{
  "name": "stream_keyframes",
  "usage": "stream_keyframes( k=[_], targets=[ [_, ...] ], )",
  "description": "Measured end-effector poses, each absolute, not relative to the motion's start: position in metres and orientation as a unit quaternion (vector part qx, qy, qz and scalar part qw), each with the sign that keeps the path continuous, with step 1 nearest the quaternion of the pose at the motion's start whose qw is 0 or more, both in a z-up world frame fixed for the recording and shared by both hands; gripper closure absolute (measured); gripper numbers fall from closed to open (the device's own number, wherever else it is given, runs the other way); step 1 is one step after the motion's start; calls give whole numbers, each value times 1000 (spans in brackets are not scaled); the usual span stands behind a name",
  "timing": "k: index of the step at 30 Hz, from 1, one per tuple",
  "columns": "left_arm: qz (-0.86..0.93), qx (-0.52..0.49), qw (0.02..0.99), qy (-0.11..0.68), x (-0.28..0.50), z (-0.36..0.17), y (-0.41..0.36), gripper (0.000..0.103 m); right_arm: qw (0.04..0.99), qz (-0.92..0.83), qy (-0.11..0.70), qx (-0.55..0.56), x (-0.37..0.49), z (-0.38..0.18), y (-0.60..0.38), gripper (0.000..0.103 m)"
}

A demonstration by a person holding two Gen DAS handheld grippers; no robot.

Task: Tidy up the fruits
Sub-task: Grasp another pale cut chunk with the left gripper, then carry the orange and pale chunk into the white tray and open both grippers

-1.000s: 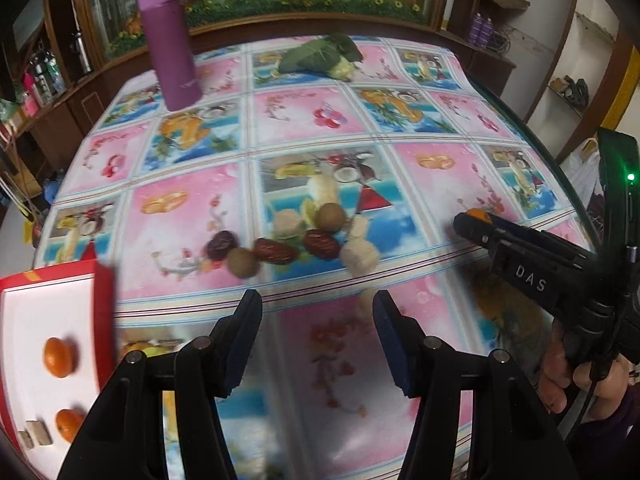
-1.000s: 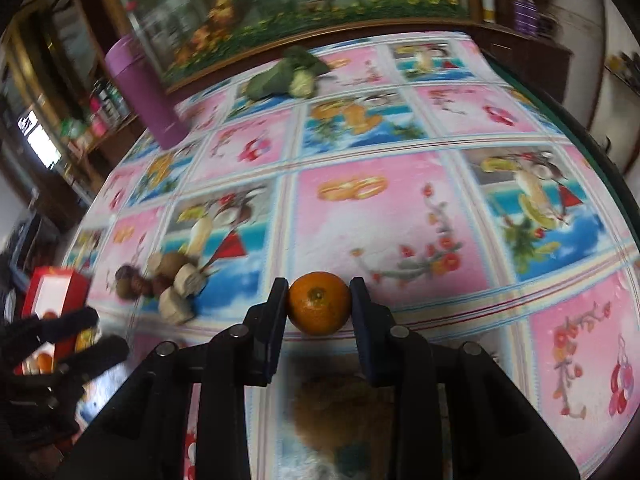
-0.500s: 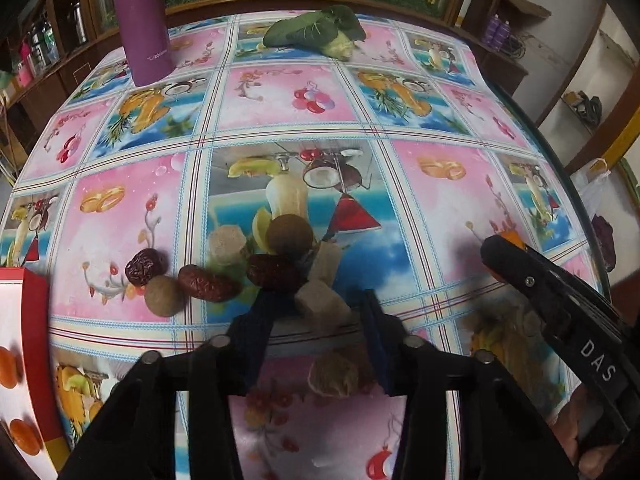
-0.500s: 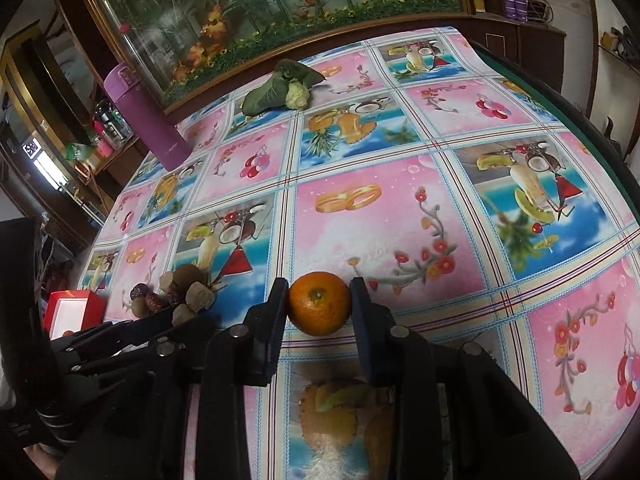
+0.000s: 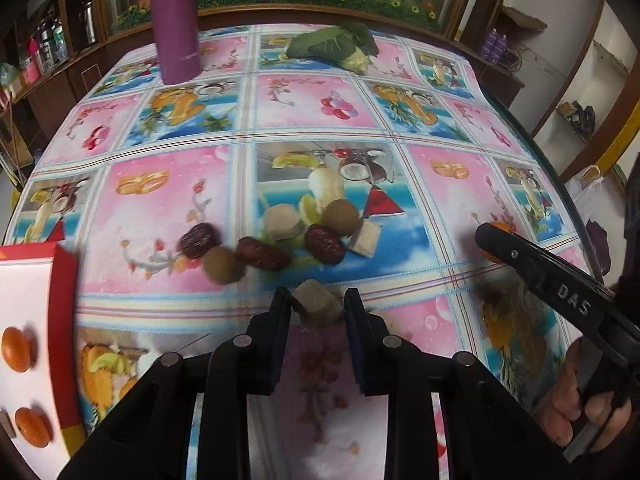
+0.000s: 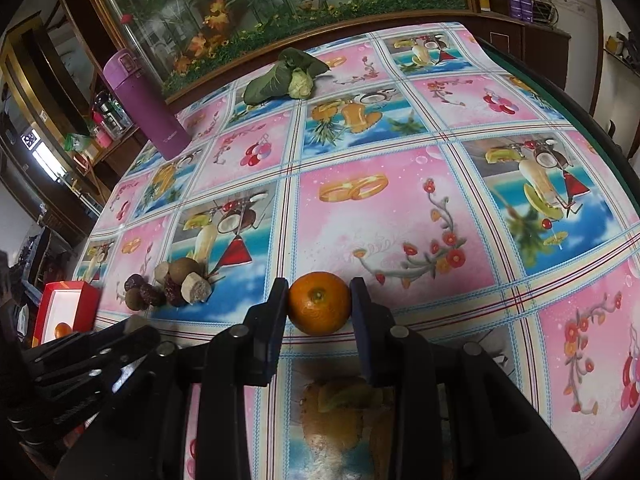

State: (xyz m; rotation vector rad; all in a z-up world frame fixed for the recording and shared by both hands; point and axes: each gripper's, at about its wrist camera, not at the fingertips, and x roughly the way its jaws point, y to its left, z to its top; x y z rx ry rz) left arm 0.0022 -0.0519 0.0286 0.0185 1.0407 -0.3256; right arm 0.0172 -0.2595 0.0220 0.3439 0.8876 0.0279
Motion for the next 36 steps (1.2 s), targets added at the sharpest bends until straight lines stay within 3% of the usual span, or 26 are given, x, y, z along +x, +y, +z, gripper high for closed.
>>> stream_keyframes(
  k=[36],
  targets=[
    [-69, -77, 904, 415, -97, 69, 116, 76, 925, -56, 347, 146, 2, 35, -255, 70]
  ],
)
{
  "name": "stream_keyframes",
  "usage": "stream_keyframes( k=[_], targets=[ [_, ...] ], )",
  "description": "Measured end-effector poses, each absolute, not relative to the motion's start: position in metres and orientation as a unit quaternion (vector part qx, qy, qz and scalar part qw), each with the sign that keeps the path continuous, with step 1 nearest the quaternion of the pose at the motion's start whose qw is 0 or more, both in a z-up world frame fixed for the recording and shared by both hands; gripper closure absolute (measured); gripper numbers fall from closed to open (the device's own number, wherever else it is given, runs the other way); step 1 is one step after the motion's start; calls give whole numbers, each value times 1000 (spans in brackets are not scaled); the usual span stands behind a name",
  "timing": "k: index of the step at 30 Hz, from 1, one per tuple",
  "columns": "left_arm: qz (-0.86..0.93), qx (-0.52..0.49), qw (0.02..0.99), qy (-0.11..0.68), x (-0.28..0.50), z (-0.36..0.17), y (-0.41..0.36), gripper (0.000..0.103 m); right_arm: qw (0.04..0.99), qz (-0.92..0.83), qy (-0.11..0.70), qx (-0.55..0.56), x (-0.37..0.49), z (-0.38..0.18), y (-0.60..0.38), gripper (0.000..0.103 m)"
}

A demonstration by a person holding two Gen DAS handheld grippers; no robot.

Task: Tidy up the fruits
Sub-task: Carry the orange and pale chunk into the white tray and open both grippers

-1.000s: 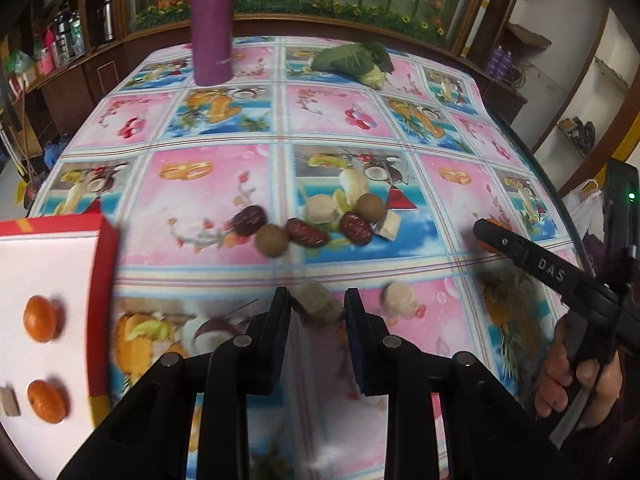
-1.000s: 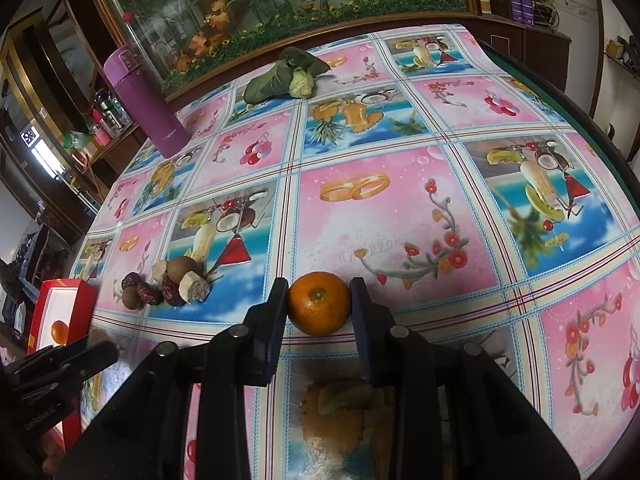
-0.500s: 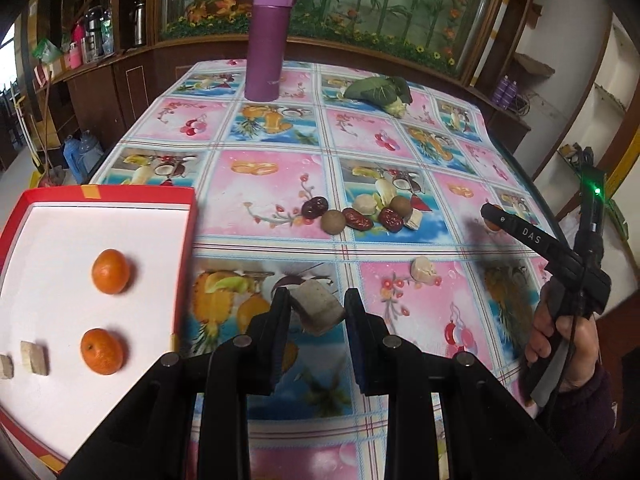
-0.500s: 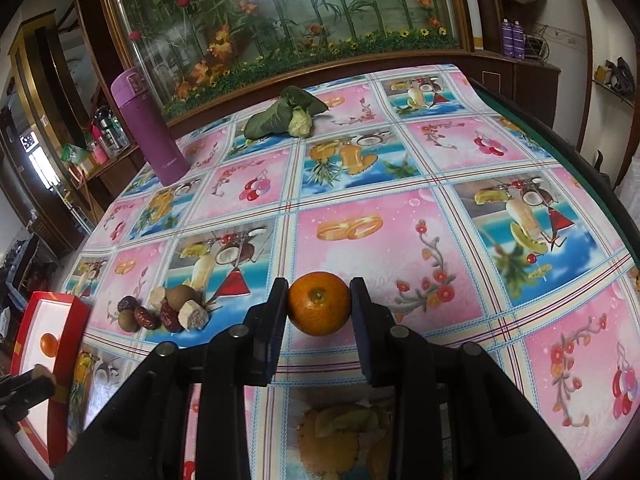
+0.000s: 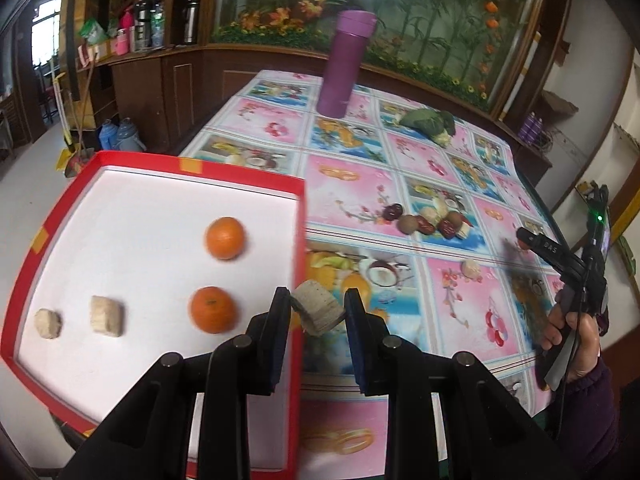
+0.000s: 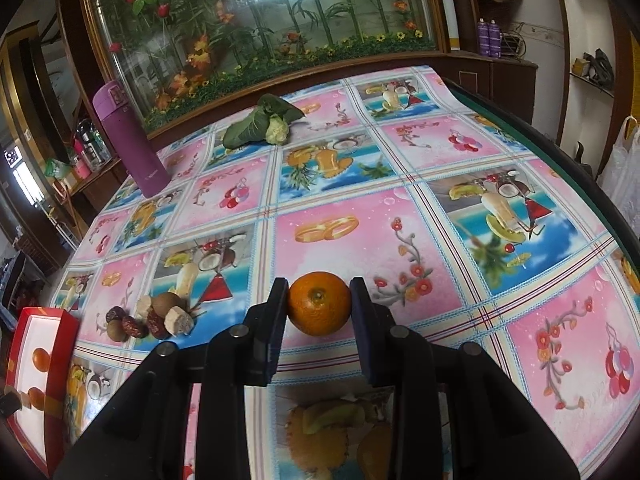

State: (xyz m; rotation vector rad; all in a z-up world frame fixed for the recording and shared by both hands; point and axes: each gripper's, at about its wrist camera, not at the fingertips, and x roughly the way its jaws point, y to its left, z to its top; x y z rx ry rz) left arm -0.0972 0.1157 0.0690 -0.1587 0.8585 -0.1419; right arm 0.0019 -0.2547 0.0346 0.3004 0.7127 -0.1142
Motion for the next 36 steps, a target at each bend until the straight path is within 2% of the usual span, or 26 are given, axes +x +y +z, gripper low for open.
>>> stream_keyframes(
  k=[6, 18, 25, 36],
  targets=[
    [-28, -93, 910, 402, -104, 71, 160, 76, 932, -5, 332, 148, -8, 48, -206, 70],
    [71, -133, 920, 362, -126, 81, 253, 76, 902, 220, 360, 91, -33, 60, -22, 70],
    [86, -123, 919, 365, -132, 69, 264, 76, 870, 306, 384, 45, -68, 55, 50, 70],
    [100, -100, 911, 387, -130, 48, 269, 76, 837, 342, 428, 0, -89, 28, 99, 70]
  ],
)
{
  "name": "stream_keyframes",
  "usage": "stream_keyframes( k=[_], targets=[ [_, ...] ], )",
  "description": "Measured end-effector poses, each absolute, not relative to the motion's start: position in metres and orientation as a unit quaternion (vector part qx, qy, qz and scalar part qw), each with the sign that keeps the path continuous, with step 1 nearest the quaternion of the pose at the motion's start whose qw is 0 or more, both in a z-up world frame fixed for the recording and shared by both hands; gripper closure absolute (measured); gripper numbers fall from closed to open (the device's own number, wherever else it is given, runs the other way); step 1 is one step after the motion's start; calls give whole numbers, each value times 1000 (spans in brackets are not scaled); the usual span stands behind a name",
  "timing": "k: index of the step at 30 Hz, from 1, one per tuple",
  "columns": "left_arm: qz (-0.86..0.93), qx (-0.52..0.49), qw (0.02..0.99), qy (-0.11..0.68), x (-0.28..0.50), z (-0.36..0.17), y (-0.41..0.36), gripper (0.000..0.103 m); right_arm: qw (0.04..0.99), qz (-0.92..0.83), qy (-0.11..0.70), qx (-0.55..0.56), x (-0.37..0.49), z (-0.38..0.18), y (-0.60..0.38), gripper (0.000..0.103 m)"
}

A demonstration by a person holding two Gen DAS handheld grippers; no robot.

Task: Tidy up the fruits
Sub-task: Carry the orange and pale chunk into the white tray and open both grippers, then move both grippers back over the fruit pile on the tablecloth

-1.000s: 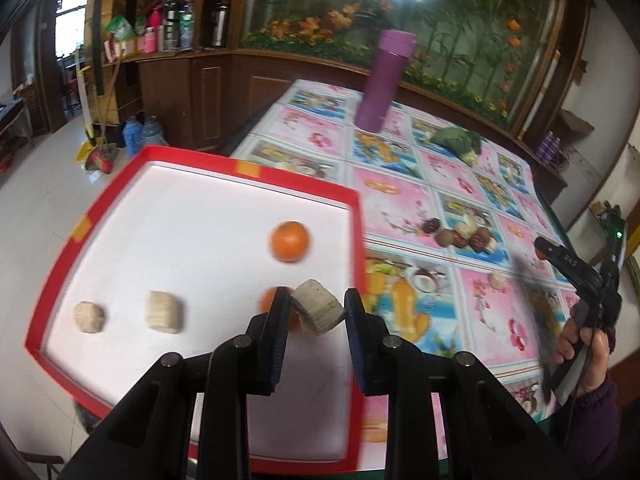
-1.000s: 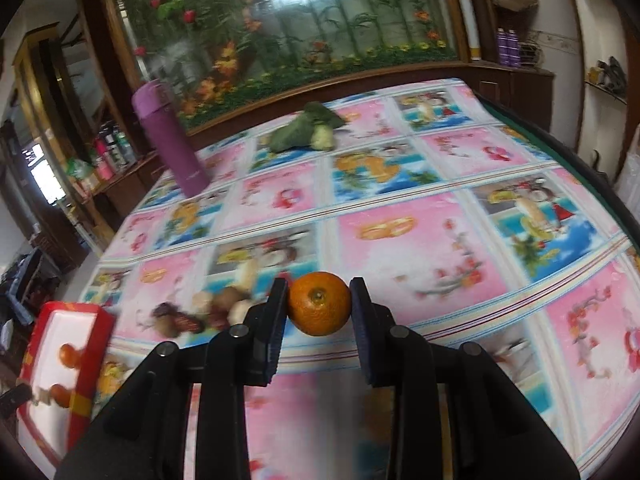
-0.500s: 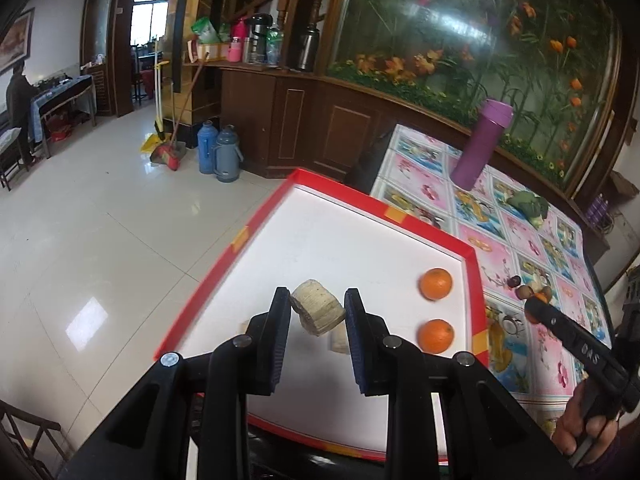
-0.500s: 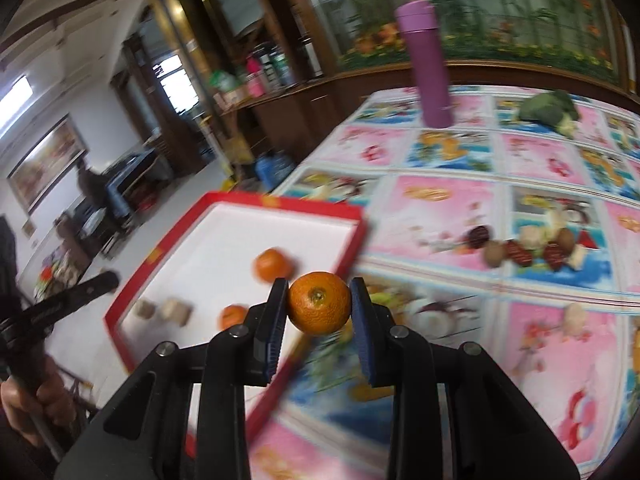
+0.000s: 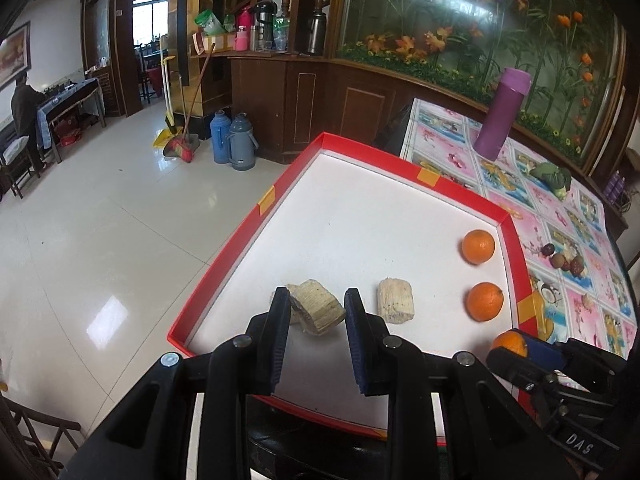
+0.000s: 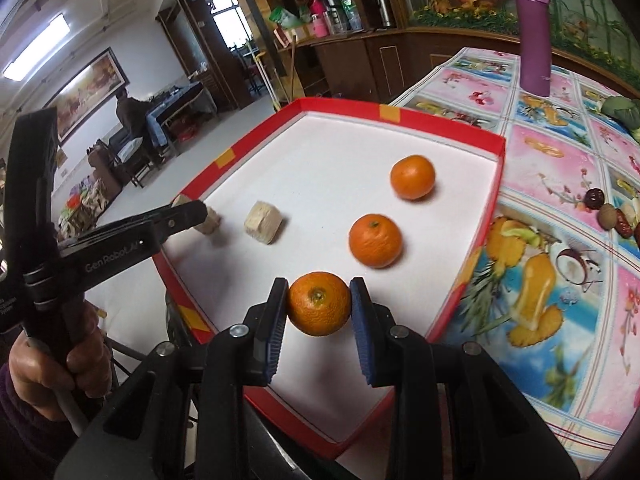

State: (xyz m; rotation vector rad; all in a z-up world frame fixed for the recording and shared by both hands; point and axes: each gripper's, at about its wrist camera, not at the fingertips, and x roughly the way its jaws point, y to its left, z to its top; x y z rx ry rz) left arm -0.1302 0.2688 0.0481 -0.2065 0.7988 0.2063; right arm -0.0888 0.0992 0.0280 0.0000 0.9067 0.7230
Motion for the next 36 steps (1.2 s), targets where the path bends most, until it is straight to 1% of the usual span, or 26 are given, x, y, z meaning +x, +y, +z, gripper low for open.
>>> stream_keyframes(
  k=[8, 18, 20, 22, 23, 25, 27, 29, 31, 35, 36],
  targets=[
    [108, -78, 907, 400, -125, 40, 266, 76, 829, 341, 443, -19, -95, 18, 114, 70],
    [128, -43, 907, 400, -123, 39, 258, 75, 838, 331, 431, -48, -98, 16, 120, 70],
    [131, -41, 905, 402, -122, 39, 257, 75, 838, 331, 431, -50, -98, 16, 120, 68],
    [134, -38, 904, 404, -121, 39, 257, 74, 838, 330, 431, -51, -99, 16, 119, 64],
    [135, -37, 904, 405, -121, 39, 256, 72, 840, 327, 429, -51, -99, 17, 118, 62],
    [139, -34, 903, 406, -120, 40, 254, 57, 843, 325, 426, -49, -99, 19, 115, 60],
    [144, -27, 904, 402, -120, 42, 251, 49, 848, 325, 417, -40, -98, 23, 109, 59],
    [148, -22, 905, 399, -120, 45, 248, 47, 853, 323, 409, -27, -96, 28, 100, 58],
    [149, -21, 906, 397, -120, 48, 247, 42, 856, 320, 405, -14, -93, 31, 91, 57],
    [149, -15, 907, 393, -120, 53, 240, 37, 866, 301, 400, 9, -85, 36, 68, 57],
    [148, -14, 907, 393, -120, 54, 238, 33, 868, 295, 400, 17, -83, 37, 61, 57]
  ],
)
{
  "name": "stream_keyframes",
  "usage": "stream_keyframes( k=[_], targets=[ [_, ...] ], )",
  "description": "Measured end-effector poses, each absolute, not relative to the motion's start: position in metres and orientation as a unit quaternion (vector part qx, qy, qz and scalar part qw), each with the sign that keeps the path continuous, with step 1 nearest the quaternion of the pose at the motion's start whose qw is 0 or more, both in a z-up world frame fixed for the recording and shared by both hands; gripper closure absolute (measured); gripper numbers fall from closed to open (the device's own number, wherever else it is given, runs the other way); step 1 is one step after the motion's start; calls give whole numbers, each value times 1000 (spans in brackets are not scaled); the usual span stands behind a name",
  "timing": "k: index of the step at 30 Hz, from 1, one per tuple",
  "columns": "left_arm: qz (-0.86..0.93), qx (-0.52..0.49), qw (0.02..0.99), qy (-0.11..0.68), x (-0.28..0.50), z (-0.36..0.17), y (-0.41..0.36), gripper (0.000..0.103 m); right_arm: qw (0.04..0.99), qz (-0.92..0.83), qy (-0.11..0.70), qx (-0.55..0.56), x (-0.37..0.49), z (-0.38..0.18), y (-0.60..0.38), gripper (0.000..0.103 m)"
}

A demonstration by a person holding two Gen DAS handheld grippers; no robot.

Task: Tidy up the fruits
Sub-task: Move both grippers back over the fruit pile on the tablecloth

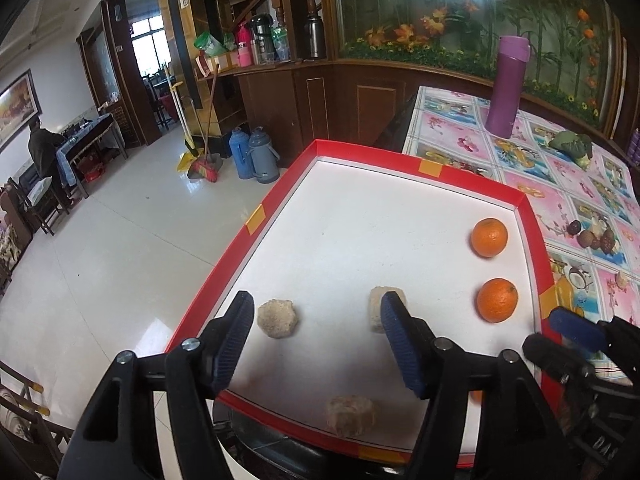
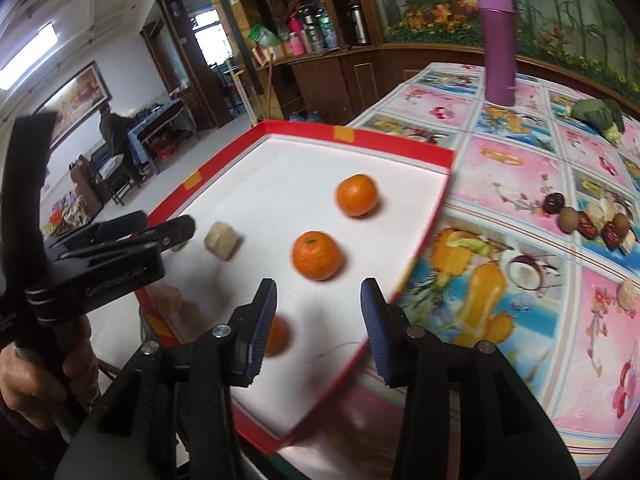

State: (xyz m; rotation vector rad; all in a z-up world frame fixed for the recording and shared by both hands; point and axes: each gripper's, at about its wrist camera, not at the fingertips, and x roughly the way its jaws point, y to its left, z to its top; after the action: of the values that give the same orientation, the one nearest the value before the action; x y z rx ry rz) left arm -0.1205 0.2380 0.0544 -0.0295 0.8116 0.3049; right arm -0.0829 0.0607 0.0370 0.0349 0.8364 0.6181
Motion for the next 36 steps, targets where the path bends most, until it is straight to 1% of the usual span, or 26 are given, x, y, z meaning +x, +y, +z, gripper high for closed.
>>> stream_keyframes(
  k=[6, 12, 16, 18, 24, 36],
  targets=[
    [140, -7, 909, 393, -122, 58, 222, 24, 874, 263, 405, 52, -71, 33, 20, 57],
    [127, -4, 906, 405, -121, 57, 207, 24, 882, 222, 407, 89, -64, 30, -34, 56],
    [119, 7, 904, 412, -120, 55, 194, 23, 892, 182, 400, 110, -63, 32, -80, 50],
    [112, 11, 905, 411, -120, 56, 188, 23, 898, 158, 396, 110, -63, 32, -100, 49],
    [93, 29, 906, 411, -117, 60, 167, 23, 902, 117, 397, 123, -56, 32, -149, 49],
    [33, 64, 911, 406, -104, 73, 110, 23, 902, 94, 414, 81, 4, 27, -166, 49]
  ],
)
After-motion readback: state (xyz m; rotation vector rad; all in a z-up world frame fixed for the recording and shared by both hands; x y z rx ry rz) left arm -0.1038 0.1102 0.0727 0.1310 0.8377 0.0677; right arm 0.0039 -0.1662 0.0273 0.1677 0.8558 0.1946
